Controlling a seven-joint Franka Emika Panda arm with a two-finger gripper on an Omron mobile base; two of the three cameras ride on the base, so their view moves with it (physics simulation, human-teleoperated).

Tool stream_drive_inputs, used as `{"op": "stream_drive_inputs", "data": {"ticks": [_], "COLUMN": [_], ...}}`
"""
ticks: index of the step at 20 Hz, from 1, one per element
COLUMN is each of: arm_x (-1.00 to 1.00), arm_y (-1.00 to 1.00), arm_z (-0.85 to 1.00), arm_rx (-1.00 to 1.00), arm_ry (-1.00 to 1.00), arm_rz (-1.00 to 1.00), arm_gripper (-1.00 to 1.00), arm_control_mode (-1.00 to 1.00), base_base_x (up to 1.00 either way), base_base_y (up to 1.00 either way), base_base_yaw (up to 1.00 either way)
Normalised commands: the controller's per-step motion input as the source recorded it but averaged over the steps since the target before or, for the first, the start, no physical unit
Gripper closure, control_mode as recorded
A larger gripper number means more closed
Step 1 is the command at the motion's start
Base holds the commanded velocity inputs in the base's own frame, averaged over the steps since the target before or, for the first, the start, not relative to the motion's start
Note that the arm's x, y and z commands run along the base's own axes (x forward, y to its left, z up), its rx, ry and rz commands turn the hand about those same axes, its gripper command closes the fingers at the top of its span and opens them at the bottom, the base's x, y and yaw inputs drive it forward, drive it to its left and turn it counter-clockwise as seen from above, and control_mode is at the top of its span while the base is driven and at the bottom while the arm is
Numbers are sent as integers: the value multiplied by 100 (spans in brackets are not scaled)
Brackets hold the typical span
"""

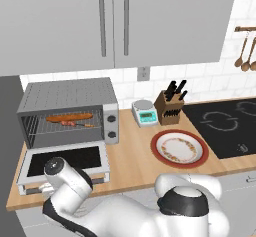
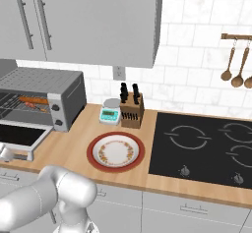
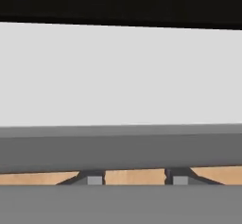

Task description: Pick up the kebab skewer and baguette bread, and place them inside the toaster oven. Close the toaster oven door and start by setting the timer.

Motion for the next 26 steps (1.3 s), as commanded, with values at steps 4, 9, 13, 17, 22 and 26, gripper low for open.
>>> {"op": "stream_drive_inputs", "data": {"ticks": [4, 9, 13, 17, 22, 26], "arm_x": [40, 57, 62, 71, 64, 69], "arm_y": [-57, -38, -30, -36, -41, -49], "arm_z": [0, 0, 4, 20, 23, 23], "arm_rx": [0, 0, 0, 0, 0, 0], "arm_ry": [-8, -7, -8, -5, -7, -10], "arm_rz": [0, 0, 0, -1, -2, -2], "arm_gripper": [-100, -100, -100, -100, -100, -100], "arm_control_mode": [-100, -100, -100, -100, -100, -100], "base_base_x": [0, 0, 0, 0, 0, 0], "base_base_y": [0, 0, 0, 0, 0, 0], "base_base_yaw": [0, 0, 0, 0, 0, 0]}}
